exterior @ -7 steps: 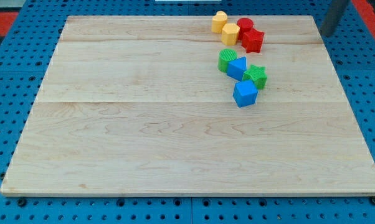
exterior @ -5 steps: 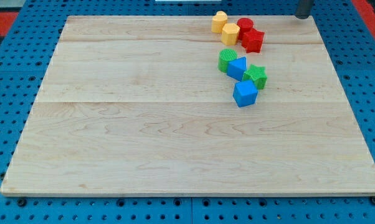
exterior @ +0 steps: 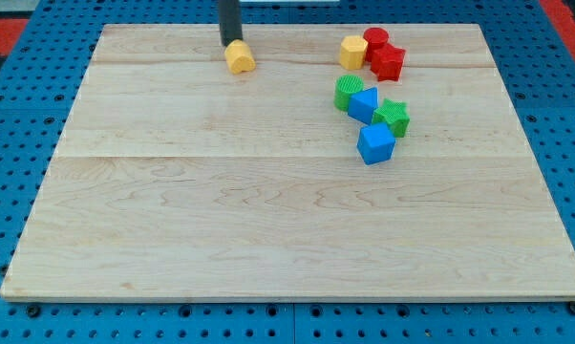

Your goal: Slide yellow heart at the center of the board

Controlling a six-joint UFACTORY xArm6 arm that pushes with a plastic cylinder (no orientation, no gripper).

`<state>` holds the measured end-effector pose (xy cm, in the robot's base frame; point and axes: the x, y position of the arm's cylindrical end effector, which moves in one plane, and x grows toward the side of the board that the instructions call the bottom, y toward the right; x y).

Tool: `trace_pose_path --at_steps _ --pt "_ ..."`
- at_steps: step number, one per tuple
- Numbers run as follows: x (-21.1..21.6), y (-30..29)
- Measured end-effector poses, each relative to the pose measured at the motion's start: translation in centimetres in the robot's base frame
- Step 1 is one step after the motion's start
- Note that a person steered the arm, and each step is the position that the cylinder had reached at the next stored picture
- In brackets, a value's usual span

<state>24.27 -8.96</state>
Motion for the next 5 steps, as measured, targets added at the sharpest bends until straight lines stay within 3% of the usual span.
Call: trace_pose_path --at_steps 2,3,5 --pt "2.6 3.3" --pt "6.3 3.1" --pt "9.1 0.9"
